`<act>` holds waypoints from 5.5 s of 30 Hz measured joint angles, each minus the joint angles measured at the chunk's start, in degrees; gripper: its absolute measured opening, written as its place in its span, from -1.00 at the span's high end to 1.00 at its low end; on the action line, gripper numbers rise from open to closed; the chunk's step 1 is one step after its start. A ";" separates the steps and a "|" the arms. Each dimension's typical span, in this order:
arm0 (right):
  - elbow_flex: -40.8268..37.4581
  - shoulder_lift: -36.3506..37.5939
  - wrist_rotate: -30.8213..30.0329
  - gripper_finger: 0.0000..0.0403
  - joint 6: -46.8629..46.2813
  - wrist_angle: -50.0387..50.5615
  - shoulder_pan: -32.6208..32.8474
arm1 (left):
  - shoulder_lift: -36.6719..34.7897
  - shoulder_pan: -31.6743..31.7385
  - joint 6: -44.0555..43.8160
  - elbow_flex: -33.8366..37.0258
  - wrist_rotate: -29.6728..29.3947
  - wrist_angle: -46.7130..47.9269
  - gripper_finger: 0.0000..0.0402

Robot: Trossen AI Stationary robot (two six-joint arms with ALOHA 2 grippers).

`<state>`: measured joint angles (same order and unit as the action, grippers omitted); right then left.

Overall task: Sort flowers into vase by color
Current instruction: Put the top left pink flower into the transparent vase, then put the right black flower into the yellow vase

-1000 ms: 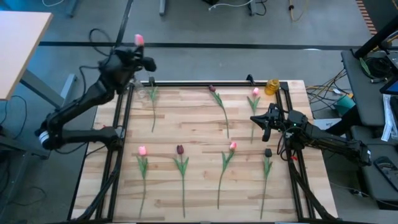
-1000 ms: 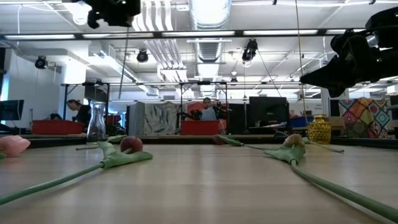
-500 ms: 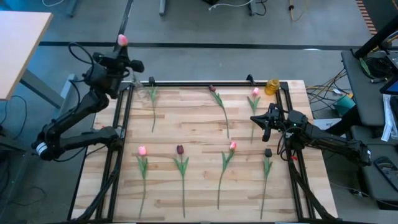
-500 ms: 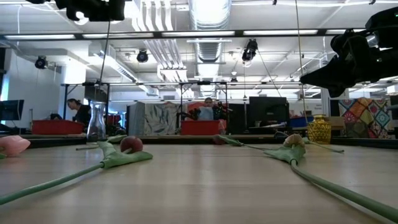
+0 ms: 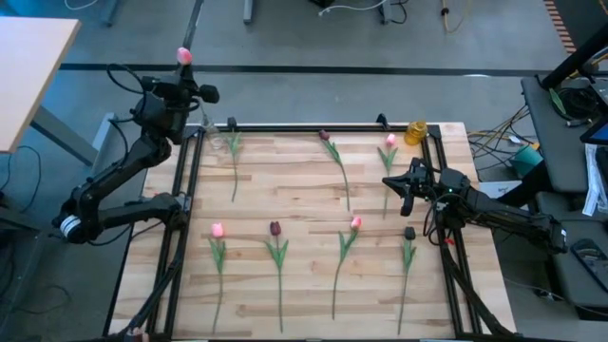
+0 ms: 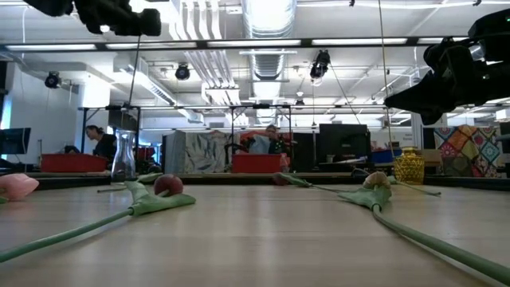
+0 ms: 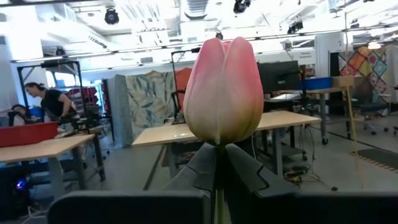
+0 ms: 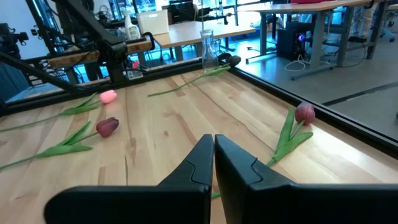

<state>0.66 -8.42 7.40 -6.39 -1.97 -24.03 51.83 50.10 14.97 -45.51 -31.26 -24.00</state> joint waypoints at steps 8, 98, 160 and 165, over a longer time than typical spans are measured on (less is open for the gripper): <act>0.00 0.00 0.00 0.95 -0.02 0.02 0.00 | 1.42 0.60 -2.34 6.33 0.50 -4.47 1.00; -0.02 0.02 0.03 0.95 12.00 -0.24 0.00 | 19.69 -0.25 -17.05 -28.86 9.30 54.11 1.00; 22.57 -14.41 -5.40 0.94 -15.38 19.21 0.11 | 5.63 -30.96 -35.18 2.08 23.28 16.92 1.00; 27.11 -16.63 -5.31 0.94 -13.57 23.12 0.11 | 5.63 -30.96 -35.24 2.50 23.28 16.49 1.00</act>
<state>27.77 -25.05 2.09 -19.97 21.15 -23.92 57.45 19.14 -20.27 -43.00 -7.99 -7.51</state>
